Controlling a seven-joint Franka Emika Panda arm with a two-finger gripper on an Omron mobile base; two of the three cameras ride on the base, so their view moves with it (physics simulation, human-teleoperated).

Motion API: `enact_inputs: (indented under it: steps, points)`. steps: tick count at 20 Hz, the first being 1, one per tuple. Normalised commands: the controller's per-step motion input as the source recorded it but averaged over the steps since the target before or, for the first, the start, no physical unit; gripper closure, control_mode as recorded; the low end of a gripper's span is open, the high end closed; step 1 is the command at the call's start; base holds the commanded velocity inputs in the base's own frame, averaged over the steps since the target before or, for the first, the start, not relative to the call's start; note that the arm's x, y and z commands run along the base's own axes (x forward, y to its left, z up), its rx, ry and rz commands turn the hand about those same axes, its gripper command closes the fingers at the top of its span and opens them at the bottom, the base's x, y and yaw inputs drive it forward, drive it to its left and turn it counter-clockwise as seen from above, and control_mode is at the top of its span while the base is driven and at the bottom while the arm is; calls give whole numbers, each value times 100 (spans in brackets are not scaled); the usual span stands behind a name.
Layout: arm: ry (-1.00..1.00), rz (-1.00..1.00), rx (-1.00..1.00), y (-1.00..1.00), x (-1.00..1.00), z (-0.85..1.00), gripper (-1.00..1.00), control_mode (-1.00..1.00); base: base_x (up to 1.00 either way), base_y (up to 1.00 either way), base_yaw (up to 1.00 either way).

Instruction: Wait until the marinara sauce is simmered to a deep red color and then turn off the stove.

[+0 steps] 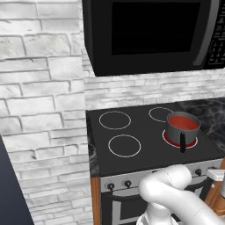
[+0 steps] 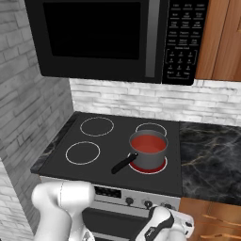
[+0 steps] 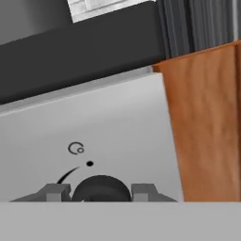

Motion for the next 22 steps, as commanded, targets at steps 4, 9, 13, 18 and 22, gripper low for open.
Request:
enact_inputs:
  steps: [4,9,13,18,22]
  points:
    - [0,-10,32,-5,-10,-20,100,-100,0,0,0]
    - [0,-7,22,-57,0,-22,100,-100,0,0,0]
    - [0,-4,19,-61,-2,-13,100,-100,0,0,0]
    - [6,-13,32,-19,-18,-7,100,-100,0,0,0]
    - [7,-21,42,0,-37,-21,100,-100,0,0,0]
